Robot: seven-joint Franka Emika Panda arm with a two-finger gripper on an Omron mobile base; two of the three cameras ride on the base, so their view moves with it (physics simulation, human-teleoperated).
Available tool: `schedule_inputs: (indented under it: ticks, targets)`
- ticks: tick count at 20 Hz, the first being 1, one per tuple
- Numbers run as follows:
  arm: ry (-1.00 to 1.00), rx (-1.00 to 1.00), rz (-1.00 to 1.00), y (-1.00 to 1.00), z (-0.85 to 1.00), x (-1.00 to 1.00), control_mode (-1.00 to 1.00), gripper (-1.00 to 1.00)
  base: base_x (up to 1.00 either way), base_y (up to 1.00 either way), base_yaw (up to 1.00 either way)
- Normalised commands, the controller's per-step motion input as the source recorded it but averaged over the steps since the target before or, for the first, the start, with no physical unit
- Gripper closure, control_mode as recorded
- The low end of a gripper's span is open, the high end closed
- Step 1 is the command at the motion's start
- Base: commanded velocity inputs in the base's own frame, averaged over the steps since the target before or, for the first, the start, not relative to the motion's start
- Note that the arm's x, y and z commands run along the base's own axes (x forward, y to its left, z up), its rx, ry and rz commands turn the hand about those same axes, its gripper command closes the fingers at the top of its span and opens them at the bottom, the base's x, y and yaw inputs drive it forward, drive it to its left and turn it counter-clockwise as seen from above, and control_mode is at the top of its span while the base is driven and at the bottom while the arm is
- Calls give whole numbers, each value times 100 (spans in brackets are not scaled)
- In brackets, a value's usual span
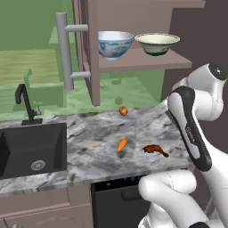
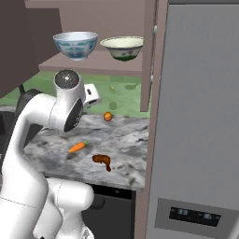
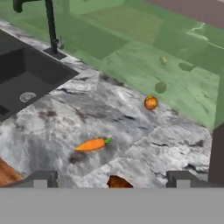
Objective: Pick both bowls and place them on the counter. Then place the chicken drumstick in one bowl and place the carrot in the other bowl.
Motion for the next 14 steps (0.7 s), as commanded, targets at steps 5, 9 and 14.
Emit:
schedule_inputs:
  ticks: [5, 9, 14]
  targets:
    - [-24, -17, 17, 11, 13, -5, -100, -100, 0, 0, 0]
    - [-22, -16, 9, 6, 4, -5, -100, -100, 0, 0, 0]
    - [-9, -1, 2, 2, 0, -6, -100, -100, 0, 0, 0]
